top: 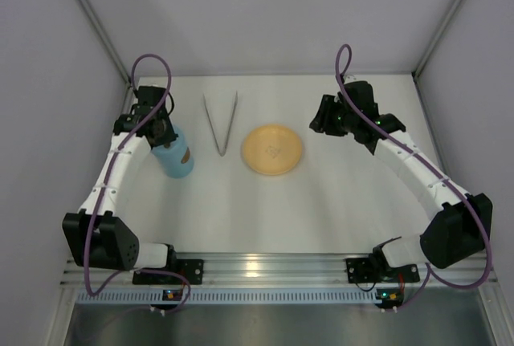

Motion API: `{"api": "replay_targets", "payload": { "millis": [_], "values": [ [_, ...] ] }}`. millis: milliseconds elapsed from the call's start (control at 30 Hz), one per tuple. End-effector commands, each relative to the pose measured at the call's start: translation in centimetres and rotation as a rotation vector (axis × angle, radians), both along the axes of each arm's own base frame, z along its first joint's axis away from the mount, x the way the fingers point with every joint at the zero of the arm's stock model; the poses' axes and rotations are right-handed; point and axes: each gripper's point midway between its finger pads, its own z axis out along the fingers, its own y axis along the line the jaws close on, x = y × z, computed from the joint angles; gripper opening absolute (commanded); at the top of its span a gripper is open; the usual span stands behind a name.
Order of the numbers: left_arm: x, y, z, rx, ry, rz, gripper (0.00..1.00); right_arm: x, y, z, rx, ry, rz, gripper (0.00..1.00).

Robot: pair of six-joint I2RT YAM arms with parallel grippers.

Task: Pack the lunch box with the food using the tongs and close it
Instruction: Close the box lid on the packing box.

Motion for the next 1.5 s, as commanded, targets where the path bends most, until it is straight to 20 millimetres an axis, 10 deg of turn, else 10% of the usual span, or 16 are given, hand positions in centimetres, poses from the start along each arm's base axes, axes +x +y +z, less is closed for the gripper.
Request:
{"api": "replay_targets", "payload": {
  "millis": [0,567,900,1467],
  "values": [
    [0.9,-0.1,0.0,-0.013,-0.037,-0.010,0.03,1.2,1.1,3.1,0.036,-0.103,0.014,0.41],
    [1.7,-0.1,-1.1,-0.021,-0.001,-0.015,0.16,0.9,0.8,2.8,0.023,-0.101,0.016,0.41],
    [1.2,0.2,-3.1,0.010,0.098,-0.040,0.47,0.9,0.9,2.7,0.026,-0.096,0.017,0.41],
    [4.0,0.0,0.9,0.011,0.030,-0.053,0.57,0.8,1.0,3.3,0.032,-0.105,0.021,0.41]
  ]
}}
